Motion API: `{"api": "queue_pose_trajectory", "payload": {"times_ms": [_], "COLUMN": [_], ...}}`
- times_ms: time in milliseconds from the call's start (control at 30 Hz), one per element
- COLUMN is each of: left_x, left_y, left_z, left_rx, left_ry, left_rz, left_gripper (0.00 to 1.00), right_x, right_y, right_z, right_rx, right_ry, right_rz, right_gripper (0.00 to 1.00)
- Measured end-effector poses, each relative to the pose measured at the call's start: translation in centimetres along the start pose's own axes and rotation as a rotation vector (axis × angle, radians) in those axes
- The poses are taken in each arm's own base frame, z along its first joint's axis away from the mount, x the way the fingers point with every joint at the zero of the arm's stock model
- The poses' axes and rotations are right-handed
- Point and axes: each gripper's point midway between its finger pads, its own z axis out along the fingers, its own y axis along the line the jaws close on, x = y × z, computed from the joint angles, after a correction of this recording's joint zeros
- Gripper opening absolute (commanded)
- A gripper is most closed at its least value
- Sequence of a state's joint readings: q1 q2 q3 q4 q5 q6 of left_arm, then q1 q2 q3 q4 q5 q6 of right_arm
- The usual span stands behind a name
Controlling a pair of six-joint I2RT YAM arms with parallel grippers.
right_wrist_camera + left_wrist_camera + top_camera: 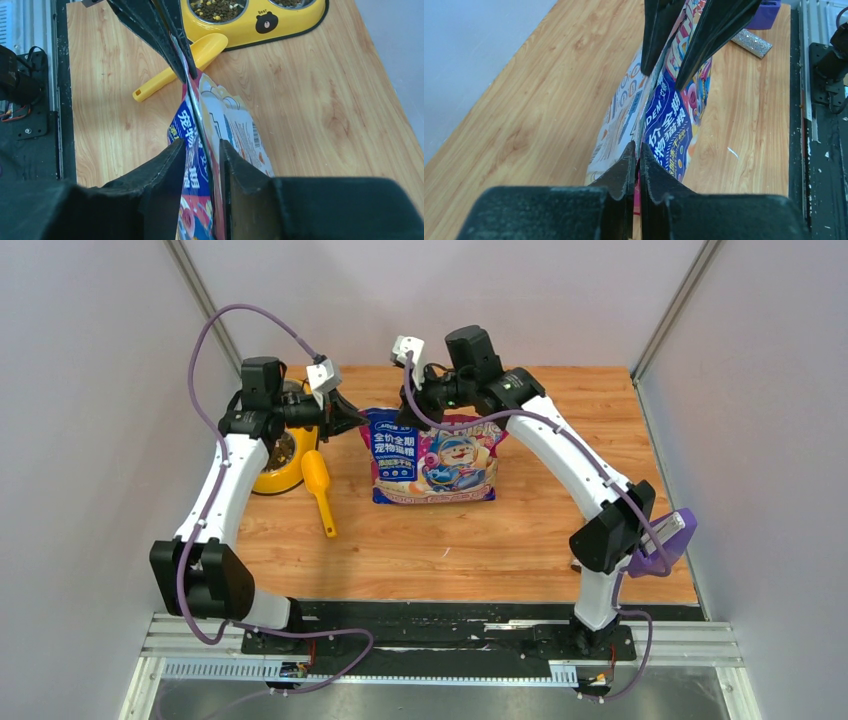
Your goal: Serve the pet food
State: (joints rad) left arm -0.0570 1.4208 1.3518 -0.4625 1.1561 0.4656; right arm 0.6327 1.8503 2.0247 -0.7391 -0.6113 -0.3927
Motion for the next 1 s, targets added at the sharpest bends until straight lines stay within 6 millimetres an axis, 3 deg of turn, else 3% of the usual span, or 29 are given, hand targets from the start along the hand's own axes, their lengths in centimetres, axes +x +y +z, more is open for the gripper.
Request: {"api": "queue_pose_trajectory", "payload": {"times_ms": [200,333,433,533,633,867,1000], "left_x": [0.0,-0.1,-0.1,-0.1,-0.1,0.1,0.1], "left_y": [0.0,0.0,0.0,0.0,0.0,0.3,0.4], "left_z": [0.1,0.1,0.1,0.1,0.1,0.0,0.0], "left_rx": [0.015,0.018,0.018,0.017,0.017,0.003,-0.001], "left_ry": [0.005,0.005,0.005,0.005,0.005,0.012,0.013], "left_rz": [-0.003,0.007,0.008,0.008,0.007,0.007,0.009], "left_gripper": [0.0,0.1,0.07,0.02,0.01,0.09,0.0], "right_x": [0.1,-0.8,-1.6,-1.8,-1.4,-1.1,-1.1], "right_y": [0.4,0.7,1.0,1.1,1.2,1.1,1.1], "right_z": [1.8,2.3,2.8,3.7,5.0,5.7,5.9], "right_rx": [-0.024,-0.03,-0.035,-0.043,-0.052,-0.049,-0.034], "right_ry": [0.001,-0.027,-0.052,-0.062,-0.058,-0.055,-0.048], "right_rz": [-0.015,-0.057,-0.086,-0.102,-0.11,-0.125,-0.156], "right_gripper": [0.29,0.26,0.22,0.16,0.0,0.0,0.0]}}
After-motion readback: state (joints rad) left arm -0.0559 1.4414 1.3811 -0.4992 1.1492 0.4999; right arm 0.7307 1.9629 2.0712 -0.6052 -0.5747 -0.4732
